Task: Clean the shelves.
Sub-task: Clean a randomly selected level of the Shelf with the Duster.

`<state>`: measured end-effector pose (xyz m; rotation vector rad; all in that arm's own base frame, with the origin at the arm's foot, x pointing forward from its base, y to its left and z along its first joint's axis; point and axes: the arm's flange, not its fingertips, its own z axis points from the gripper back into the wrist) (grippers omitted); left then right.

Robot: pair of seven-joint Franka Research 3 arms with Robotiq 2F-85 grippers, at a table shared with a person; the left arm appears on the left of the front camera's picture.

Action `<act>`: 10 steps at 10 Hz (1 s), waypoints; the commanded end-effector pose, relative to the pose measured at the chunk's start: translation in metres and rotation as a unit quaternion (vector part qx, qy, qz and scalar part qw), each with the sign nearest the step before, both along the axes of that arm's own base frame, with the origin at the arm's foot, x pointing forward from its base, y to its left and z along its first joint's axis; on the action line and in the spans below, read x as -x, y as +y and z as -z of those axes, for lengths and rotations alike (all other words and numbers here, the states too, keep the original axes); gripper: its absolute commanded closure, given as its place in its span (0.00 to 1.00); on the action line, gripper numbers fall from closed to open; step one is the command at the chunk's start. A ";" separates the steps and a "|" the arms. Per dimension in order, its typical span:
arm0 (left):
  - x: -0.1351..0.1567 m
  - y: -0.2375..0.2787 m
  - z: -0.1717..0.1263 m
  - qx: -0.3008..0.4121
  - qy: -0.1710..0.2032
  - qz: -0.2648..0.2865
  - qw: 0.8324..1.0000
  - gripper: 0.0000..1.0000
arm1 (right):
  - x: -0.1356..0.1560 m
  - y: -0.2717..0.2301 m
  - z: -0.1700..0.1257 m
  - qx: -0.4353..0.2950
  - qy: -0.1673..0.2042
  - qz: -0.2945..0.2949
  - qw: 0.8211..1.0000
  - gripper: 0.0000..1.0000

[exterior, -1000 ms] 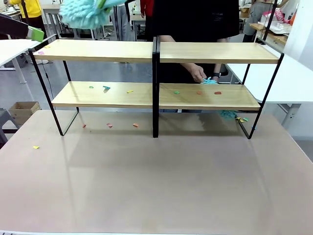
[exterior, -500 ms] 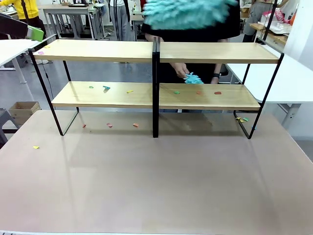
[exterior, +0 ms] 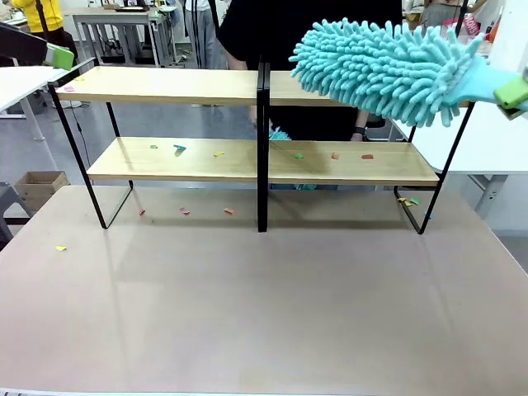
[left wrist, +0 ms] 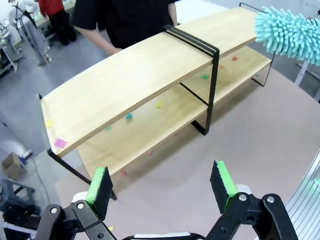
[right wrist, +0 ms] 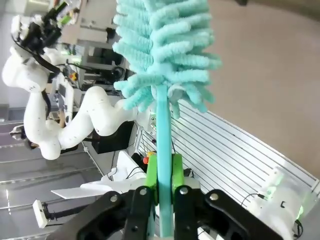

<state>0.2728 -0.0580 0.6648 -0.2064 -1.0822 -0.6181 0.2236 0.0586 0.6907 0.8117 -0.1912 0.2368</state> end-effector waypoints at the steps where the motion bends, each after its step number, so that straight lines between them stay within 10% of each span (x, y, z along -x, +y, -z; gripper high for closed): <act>1: -0.002 0.002 0.002 0.001 0.001 0.006 1.000 0.00 | -0.013 0.006 -0.014 0.007 0.000 -0.010 1.000 0.88; 5: -0.002 0.002 0.002 0.001 0.001 0.006 1.000 0.00 | -0.033 0.044 -0.026 0.038 -0.033 -0.035 0.998 0.88; 7: -0.002 0.002 0.002 0.001 0.001 0.006 1.000 0.00 | -0.082 0.103 -0.070 0.078 -0.113 -0.097 0.986 0.88; 10: -0.002 0.002 0.002 0.001 0.001 0.006 1.000 0.00 | -0.176 0.216 -0.112 0.149 -0.134 -0.154 0.968 0.88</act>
